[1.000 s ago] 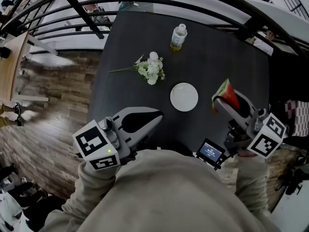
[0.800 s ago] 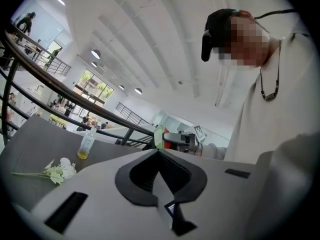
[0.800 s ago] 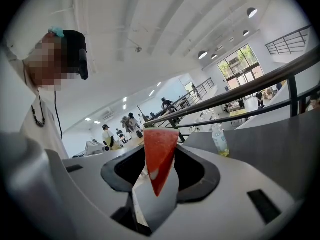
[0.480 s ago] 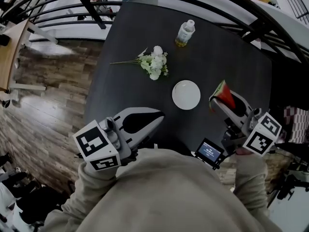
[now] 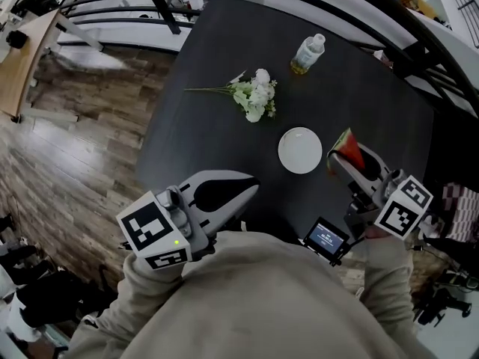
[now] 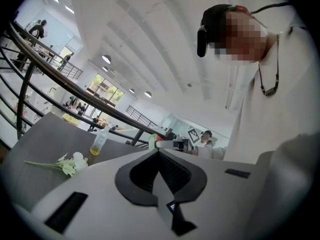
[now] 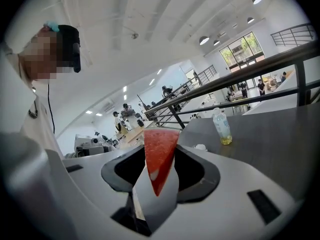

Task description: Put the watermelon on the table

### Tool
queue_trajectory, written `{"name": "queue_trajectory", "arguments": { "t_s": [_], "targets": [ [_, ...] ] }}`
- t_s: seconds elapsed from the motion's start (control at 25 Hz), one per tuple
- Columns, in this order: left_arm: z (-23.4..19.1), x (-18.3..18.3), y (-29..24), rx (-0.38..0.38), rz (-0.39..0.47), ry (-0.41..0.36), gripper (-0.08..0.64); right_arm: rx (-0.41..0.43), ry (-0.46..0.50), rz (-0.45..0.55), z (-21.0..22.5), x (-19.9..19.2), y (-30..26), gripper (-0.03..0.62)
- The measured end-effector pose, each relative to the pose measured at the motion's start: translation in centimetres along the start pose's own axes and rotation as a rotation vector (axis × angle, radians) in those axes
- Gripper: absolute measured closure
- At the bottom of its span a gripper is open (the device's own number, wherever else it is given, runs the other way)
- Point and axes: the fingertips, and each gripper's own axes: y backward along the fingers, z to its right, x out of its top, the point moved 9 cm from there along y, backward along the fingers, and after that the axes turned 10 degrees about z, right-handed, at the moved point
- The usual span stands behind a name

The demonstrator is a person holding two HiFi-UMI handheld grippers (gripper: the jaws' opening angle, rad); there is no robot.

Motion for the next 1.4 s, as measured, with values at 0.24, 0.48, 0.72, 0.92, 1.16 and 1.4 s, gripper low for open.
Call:
{"name": "queue_trajectory", "arguments": {
  "t_s": [0.24, 0.48, 0.72, 0.92, 1.16, 1.4],
  "targets": [
    [-0.7, -0.5, 0.9, 0.049, -0.006, 0.002, 0.557, -0.005, 0.009, -0.046, 1.8, -1.3, -1.7, 0.396],
    [0.0, -1.0, 1.3, 0.079, -0.027, -0.014, 0.557, -0.002, 0.005, -0.075, 2.6, -2.2, -2.0, 0.396],
    [0.2, -1.4, 1.4, 0.089, -0.034, -0.01, 0.557, -0.005, -0.007, -0.099, 3.6, -3.2, -2.4, 0.396],
    [0.5, -1.8, 1.5, 0.103, -0.041, -0.011, 0.557, -0.004, -0.021, -0.117, 4.6, -4.0, -2.7, 0.396],
    [1.0, -2.4, 1.8, 0.106, -0.051, -0.001, 0.557, -0.005, -0.053, -0.129, 5.8, -5.0, -3.1, 0.396],
    [1.1, -3.3, 2.4, 0.128, -0.05, 0.012, 0.557, -0.005, -0.065, -0.165, 7.0, -6.7, -4.0, 0.396]
  ]
}}
